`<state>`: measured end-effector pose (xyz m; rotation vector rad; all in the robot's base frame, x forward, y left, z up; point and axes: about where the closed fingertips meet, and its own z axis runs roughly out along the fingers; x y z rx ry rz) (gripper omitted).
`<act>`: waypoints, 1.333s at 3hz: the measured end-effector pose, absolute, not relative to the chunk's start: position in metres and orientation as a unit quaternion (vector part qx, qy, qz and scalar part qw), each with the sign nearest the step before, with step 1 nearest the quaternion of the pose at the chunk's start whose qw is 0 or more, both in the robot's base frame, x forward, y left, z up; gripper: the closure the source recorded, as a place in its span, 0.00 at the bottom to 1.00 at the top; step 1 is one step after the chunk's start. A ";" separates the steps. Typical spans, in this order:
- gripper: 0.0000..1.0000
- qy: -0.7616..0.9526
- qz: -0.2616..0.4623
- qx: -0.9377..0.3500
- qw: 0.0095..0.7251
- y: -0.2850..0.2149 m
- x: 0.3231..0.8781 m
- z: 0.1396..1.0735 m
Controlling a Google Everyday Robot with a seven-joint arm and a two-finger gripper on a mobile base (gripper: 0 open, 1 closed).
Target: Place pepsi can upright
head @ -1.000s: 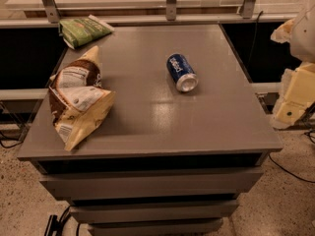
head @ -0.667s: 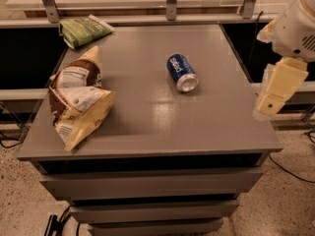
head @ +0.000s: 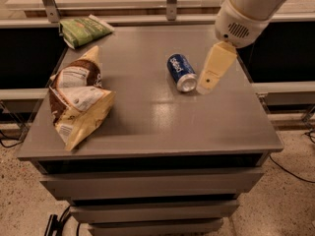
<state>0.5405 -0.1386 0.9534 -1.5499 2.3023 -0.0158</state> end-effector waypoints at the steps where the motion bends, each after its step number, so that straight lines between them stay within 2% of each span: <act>1: 0.00 0.844 -0.034 -0.502 0.185 -0.109 0.587 0.941; 4: 0.00 0.880 -0.041 -0.430 0.199 -0.102 0.591 0.928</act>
Offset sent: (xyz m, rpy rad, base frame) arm 0.0417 0.0266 -0.0106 -0.0215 -0.0241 -0.1001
